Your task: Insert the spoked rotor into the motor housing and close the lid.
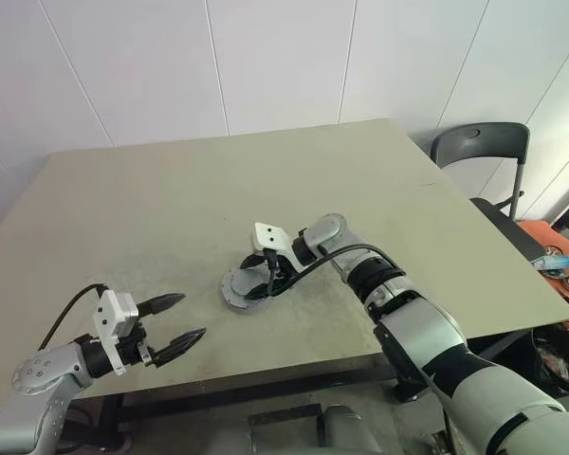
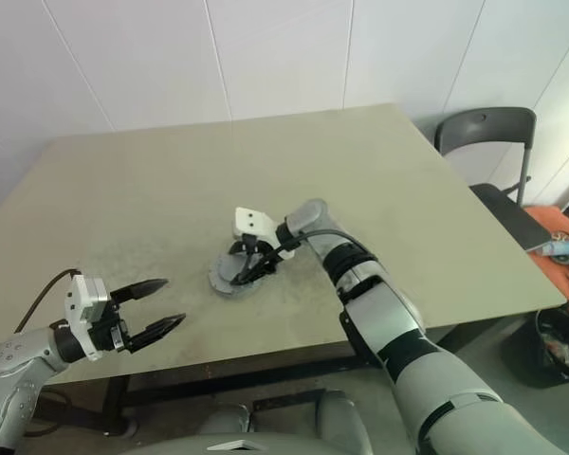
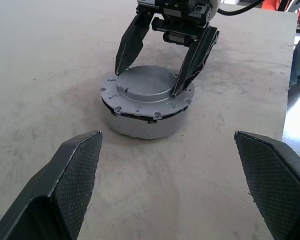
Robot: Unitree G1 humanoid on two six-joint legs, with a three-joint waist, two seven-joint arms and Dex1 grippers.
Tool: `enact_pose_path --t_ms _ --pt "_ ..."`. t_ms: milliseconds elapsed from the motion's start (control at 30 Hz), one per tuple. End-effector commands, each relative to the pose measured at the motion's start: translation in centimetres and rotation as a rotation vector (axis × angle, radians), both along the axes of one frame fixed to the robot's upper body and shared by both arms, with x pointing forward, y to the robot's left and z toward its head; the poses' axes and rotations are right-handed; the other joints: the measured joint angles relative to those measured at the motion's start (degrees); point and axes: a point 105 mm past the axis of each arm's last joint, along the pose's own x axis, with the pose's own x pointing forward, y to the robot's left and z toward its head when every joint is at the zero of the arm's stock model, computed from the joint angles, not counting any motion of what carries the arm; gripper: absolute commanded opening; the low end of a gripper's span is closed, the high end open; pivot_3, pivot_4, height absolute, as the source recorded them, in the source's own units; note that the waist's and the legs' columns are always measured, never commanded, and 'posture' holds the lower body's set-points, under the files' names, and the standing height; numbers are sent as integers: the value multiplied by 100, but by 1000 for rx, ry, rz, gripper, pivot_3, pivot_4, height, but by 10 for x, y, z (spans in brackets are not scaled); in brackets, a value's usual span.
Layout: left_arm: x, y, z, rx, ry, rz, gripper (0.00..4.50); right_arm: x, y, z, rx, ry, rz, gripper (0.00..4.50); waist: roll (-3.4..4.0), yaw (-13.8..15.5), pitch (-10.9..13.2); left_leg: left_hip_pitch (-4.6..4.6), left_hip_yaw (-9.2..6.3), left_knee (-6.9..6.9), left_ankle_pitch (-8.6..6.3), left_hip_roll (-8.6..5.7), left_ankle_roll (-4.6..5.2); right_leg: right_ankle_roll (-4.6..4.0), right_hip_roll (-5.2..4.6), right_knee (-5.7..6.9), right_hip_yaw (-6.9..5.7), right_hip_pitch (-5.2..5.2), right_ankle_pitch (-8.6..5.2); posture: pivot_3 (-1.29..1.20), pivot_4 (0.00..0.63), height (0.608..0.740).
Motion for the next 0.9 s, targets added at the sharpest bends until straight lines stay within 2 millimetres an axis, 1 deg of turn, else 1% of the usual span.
enact_pose_path --t_ms 33,267,433,567,767,833,900 --pt "0 2 12 -2 -41 -2 4500 4 7 13 6 -40 8 3277 0 -4 0 0 0 0 0 0 0 0 0 0 0 0 0 0 0 740" --pt "-1 3 11 0 -37 -1 4500 5 6 10 -8 -47 -5 3277 0 -2 0 2 0 0 0 0 0 0 1 2 0 1 0 0 0 740" --pt "-1 4 11 4 -37 0 4500 7 2 1 -50 -44 -30 3277 0 -2 0 6 -1 1 0 0 0 0 1 3 0 4 0 0 0 740" --pt "-1 4 10 8 -39 0 4500 6 0 -5 -78 -27 -36 3277 1 -2 0 25 0 0 0 0 0 0 0 4 0 22 -1 0 0 740" --pt "-2 7 7 22 -17 1 4500 3 -6 -12 -121 -24 -14 3277 1 -6 -1 46 -1 0 -2 0 -3 -3 -1 4 1 42 -4 0 0 740" --pt "-3 7 6 29 -15 0 4500 4 -6 -13 -121 -30 -23 3277 1 -5 -1 46 -1 -2 -2 0 -2 -3 -1 3 1 42 -4 0 0 740" --pt "-3 8 6 30 -14 0 4500 1 1 -5 -61 26 -19 3277 2 -4 -1 47 -1 -3 -2 0 -2 -4 -1 3 1 42 -5 0 0 740"
